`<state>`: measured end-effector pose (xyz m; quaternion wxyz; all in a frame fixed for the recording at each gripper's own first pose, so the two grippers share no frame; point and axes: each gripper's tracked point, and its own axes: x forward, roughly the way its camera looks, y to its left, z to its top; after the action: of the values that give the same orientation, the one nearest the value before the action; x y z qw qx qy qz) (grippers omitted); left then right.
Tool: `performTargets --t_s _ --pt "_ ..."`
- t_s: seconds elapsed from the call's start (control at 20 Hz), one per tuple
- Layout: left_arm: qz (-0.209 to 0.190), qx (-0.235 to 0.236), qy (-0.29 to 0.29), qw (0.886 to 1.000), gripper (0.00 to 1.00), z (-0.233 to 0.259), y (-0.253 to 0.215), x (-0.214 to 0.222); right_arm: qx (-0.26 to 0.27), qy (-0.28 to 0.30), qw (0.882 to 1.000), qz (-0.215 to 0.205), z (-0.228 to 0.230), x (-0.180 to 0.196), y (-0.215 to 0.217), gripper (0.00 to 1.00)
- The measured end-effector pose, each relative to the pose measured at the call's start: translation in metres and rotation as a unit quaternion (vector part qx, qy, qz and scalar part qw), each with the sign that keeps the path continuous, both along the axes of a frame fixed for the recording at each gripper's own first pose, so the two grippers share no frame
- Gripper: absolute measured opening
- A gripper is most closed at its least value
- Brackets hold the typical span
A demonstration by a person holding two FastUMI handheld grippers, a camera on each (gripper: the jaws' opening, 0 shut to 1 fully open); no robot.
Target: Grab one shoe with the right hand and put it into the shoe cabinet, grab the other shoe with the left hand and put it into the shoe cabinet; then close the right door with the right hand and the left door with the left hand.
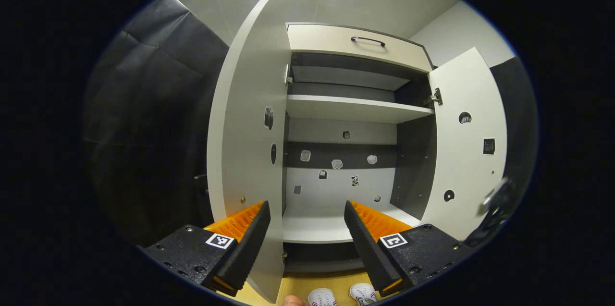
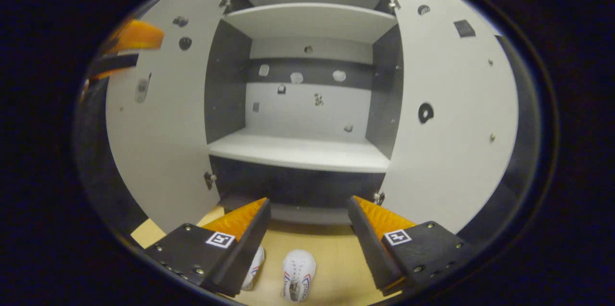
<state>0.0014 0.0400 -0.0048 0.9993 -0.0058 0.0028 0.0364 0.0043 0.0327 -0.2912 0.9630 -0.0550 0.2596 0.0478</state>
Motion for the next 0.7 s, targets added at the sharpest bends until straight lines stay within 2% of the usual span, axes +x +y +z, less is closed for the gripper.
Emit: performTargets --t_s 0.05,0.1,0.15,0.3,0.35,0.5,0.55,0.7 --pt "-0.001 -0.001 0.0 1.0 0.96 0.0 0.0 0.0 0.003 0.031 1.0 0.007 -0.028 -0.007 0.005 0.89" --pt "-0.001 -0.001 -0.001 1.0 0.96 0.0 0.0 0.0 0.002 0.062 0.998 0.01 -0.059 -0.015 0.007 0.89" --pt "-0.002 -0.001 -0.002 1.0 0.94 0.0 0.0 0.0 0.001 0.092 0.996 0.014 -0.083 -0.023 0.009 0.84" --pt "-0.002 0.001 -0.002 1.0 0.94 0.0 0.001 -0.001 -0.001 0.171 0.985 0.027 -0.15 -0.048 0.013 0.8" --pt "-0.001 0.002 -0.001 1.0 0.94 -0.001 0.0 0.0 -0.005 0.19 0.981 0.03 -0.167 -0.053 0.013 0.83" --pt "0.0 0.004 -0.002 1.0 0.94 0.0 0.001 0.0 -0.012 0.238 0.97 0.041 -0.209 -0.069 0.015 0.83" --pt "0.001 0.004 -0.002 1.0 0.94 -0.001 0.0 0.0 -0.012 0.254 0.966 0.04 -0.222 -0.073 0.016 0.8" --pt "0.0 0.005 -0.003 1.0 0.94 0.0 0.0 0.0 -0.012 0.296 0.954 0.034 -0.253 -0.082 0.016 0.83"
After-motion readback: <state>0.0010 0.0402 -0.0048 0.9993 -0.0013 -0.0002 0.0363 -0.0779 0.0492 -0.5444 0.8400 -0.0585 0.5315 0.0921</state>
